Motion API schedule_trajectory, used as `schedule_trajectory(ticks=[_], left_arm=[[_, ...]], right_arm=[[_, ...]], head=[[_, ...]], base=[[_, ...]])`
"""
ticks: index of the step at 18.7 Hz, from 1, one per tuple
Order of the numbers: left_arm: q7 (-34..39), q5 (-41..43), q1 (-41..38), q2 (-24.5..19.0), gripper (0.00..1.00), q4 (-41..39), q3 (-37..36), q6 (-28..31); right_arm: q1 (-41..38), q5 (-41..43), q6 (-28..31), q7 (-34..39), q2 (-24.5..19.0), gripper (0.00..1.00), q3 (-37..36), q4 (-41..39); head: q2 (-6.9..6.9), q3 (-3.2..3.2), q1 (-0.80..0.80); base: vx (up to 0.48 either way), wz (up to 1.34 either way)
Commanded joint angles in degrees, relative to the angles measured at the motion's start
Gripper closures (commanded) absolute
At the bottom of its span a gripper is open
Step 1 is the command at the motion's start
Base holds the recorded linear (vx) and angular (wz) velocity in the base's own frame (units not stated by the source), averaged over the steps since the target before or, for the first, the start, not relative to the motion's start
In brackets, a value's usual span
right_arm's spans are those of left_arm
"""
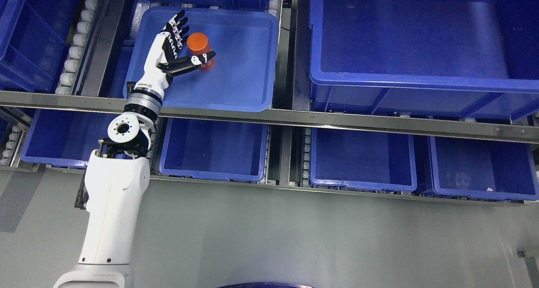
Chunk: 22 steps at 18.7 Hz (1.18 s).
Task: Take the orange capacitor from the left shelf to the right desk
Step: 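Reach the left hand toward the orange capacitor in the blue bin, then close the left hand fingers around the orange capacitor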
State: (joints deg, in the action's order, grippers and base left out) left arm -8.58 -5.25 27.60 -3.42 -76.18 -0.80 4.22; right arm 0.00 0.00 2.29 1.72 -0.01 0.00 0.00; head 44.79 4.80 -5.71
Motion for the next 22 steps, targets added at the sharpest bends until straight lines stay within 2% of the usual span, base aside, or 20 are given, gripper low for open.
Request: schedule_trajectory(ticks=[1,9,12,16,20,22], left_arm=[[-0.04,0.33,4.03,0.26,0.02,9.9,-3.33,0.0],[-0.04,0.33,4.65,0.52,0.13,11.14,-3.24,-0.26],[-0.04,0.33,4.74,0.52,0.2,12.28,-3.24,-2.81],[-0.04,0.33,4.74,0.52,0.34,13.95,-2.89,-5.88],[-0.04,0.24,4.74,0.96,0.55,15.09,-2.63,-9.84],[-0.04,0.15,4.65,1.13,0.62,15.62,-2.54,-10.29]], right_arm=[[-1.93,0.0,0.0,0.04,1.01,0.0,-0.7,-1.32],[-1.93,0.0,0.0,0.04,1.01,0.0,-0.7,-1.32],[-1.93,0.0,0.0,0.04,1.01,0.0,-0.62,-1.32],[-1.93,0.0,0.0,0.04,1.01,0.0,-0.62,-1.32],[-1.93,0.0,0.0,0.04,1.01,0.0,-0.7,-1.32],[-1.93,0.0,0.0,0.04,1.01,0.0,-0.62,-1.32]], head=[[0.0,0.0,0.0],[0.0,0.0,0.0],[0.0,0.0,0.0],[0.0,0.0,0.0],[0.0,0.0,0.0],[0.0,0.0,0.0]], base=[[0.0,0.0],[0.0,0.0],[0.0,0.0],[0.0,0.0],[0.0,0.0],[0.0,0.0]])
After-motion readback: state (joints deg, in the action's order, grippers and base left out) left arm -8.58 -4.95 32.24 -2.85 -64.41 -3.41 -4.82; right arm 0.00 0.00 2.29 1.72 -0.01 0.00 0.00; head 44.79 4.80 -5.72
